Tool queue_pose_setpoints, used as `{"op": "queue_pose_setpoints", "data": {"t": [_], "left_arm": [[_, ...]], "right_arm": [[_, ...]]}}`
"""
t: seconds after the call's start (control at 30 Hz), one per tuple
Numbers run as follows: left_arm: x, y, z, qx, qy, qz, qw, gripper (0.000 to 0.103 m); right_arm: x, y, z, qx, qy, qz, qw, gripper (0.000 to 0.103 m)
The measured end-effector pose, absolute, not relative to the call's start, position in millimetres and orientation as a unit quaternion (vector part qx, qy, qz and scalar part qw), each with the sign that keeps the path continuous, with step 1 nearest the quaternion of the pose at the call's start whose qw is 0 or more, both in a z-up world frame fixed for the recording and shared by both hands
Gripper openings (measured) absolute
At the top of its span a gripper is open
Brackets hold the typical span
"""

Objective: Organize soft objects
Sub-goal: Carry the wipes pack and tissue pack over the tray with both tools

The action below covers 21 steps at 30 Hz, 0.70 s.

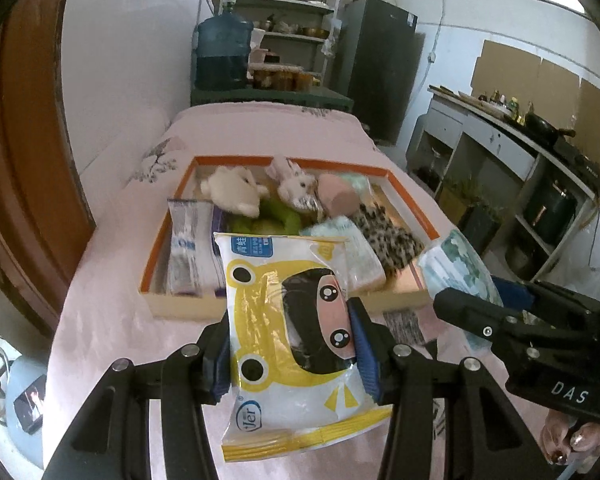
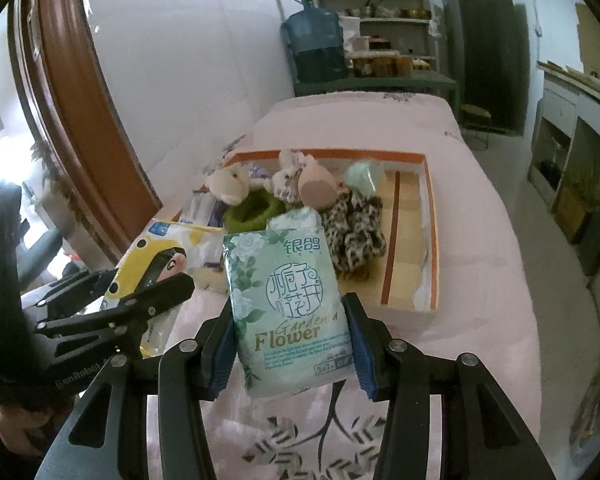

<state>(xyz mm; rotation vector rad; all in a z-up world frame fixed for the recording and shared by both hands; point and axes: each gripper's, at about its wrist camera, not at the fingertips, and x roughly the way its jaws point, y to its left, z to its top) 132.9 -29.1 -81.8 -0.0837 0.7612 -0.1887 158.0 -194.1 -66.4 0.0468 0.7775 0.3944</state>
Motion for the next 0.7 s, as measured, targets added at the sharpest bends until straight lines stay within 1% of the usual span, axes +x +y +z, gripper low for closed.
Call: {"op": "queue_pose_setpoints", "data": {"t": [0.3, 0.7], "left_arm": [[164.3, -15.1, -62.7, -0.056, 0.347, -0.091, 0.932, 0.050], [211.2, -13.9, -54.1, -0.069, 0.336, -0.093, 0.935, 0.050]], "right_arm": [[188.6, -195.5, -53.7, 0.016, 0.362, 0.176, 0.915, 0.051], [234.2, -192.3, -63.8, 0.018, 0.374, 0.165, 0.913, 0.051]]}}
